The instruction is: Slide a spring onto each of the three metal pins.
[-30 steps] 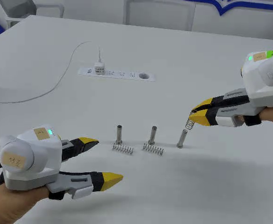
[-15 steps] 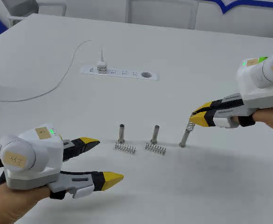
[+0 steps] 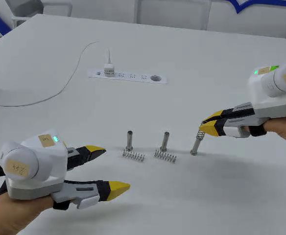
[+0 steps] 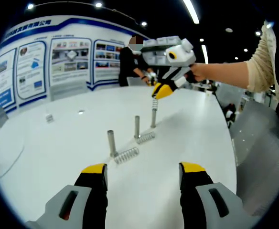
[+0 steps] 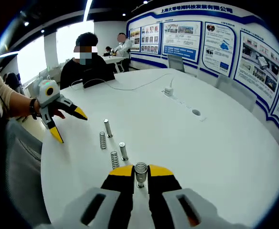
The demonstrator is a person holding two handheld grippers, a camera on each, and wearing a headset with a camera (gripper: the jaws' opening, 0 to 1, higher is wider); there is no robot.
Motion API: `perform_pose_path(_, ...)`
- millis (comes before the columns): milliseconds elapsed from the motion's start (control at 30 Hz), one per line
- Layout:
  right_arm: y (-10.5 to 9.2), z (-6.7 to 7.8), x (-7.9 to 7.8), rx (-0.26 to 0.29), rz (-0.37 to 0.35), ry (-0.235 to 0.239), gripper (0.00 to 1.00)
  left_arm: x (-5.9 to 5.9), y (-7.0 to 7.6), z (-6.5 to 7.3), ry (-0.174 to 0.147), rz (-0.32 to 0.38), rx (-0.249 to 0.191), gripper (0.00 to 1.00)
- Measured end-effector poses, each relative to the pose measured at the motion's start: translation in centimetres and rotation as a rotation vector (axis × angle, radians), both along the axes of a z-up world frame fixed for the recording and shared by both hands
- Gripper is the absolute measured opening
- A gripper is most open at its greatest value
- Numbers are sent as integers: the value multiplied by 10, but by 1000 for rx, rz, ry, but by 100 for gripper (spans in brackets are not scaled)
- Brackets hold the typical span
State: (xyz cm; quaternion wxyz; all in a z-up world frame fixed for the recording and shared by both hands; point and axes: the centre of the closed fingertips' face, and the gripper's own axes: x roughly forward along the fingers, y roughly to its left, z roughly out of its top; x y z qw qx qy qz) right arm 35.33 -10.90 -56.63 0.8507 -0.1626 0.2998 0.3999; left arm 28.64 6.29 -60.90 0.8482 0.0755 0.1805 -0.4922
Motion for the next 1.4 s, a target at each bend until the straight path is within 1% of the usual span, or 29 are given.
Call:
perform_pose_path(667,1,-34,1,3,-32,27,12,-1,0,-4,7,-1,8,61)
perform_pose_path(1033,1,-44,0,7,-53,38,12,-1,1,-4,9,3,9,61)
perform_pose_path(1233,1,-51,-1,-11,-54,40,12,-1,0,-5,9,2,11,60)
perform_pose_path(1300,1,-51,0,1,-63,37,12,-1,0,-5,9,2,12,60)
perform_pose_path(1400,0,-51,0,1,-69,37,12,-1,0,-4,8,2,12,60)
